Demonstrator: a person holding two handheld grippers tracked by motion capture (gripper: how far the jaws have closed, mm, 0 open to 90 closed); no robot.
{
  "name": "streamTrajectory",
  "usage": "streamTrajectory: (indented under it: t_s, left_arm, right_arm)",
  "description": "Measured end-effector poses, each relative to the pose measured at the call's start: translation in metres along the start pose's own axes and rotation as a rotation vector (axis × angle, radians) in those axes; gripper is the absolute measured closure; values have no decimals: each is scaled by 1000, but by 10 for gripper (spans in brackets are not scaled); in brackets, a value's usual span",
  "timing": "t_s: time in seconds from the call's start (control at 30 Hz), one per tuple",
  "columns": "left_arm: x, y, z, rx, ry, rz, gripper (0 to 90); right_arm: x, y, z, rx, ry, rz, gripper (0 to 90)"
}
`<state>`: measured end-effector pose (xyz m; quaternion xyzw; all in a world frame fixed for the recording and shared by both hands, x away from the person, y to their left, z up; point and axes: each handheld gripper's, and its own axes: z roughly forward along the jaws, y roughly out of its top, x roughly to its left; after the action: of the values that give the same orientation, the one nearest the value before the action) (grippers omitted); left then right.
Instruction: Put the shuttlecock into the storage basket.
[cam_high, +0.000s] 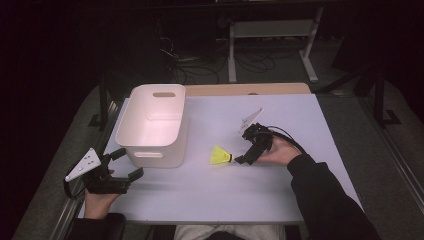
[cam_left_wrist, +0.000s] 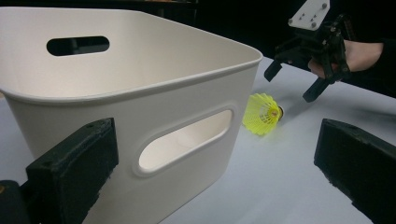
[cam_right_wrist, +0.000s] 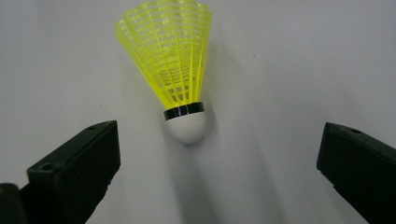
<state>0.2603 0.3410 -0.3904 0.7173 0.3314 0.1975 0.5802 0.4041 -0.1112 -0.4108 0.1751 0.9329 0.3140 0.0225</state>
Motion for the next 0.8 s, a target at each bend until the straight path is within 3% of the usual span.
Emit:
streamTrajectory:
  t_s: [0.8]
  left_arm:
    - [0,0,0,1,-3,1,0]
  right_arm:
    - [3,2,23,18,51,-25,11]
